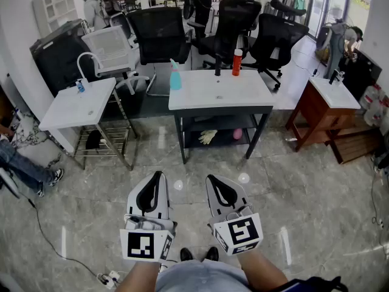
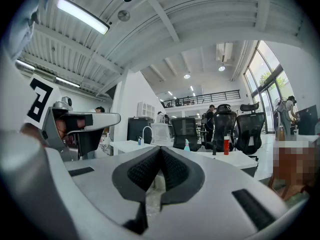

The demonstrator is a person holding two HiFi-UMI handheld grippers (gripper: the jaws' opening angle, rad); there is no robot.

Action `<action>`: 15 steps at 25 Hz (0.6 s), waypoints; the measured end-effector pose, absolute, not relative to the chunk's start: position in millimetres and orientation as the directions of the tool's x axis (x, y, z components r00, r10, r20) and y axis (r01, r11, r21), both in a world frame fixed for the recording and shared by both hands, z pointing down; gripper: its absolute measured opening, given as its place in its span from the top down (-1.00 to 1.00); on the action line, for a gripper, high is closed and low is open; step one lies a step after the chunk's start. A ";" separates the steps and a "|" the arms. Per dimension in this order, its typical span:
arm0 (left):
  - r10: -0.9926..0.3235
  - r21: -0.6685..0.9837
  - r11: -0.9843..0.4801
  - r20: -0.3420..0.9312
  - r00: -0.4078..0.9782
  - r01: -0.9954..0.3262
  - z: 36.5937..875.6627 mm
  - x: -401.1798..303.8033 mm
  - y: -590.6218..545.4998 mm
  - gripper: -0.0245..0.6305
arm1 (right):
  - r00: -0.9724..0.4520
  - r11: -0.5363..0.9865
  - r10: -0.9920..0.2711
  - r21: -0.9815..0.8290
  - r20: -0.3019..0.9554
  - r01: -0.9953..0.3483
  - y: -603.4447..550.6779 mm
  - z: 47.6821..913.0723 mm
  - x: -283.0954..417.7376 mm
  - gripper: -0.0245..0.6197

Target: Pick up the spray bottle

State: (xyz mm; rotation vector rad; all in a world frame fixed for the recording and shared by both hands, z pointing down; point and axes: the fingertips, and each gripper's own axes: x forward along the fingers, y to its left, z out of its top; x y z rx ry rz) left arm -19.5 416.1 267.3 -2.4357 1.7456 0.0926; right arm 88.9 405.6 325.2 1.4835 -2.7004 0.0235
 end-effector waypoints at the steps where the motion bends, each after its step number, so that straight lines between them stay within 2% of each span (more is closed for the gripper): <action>1: -0.937 -0.080 -0.315 -0.132 0.323 -0.946 267.2 -19.0 415.4 0.87 | -0.535 0.537 -0.843 0.015 0.061 -0.844 405.1 325.5 89.4 0.89; 15: -0.942 -0.085 -0.307 -0.111 0.316 -0.948 274.5 5.0 411.6 0.87 | -0.560 0.560 -0.826 -0.023 0.063 -0.828 404.1 331.9 112.2 0.88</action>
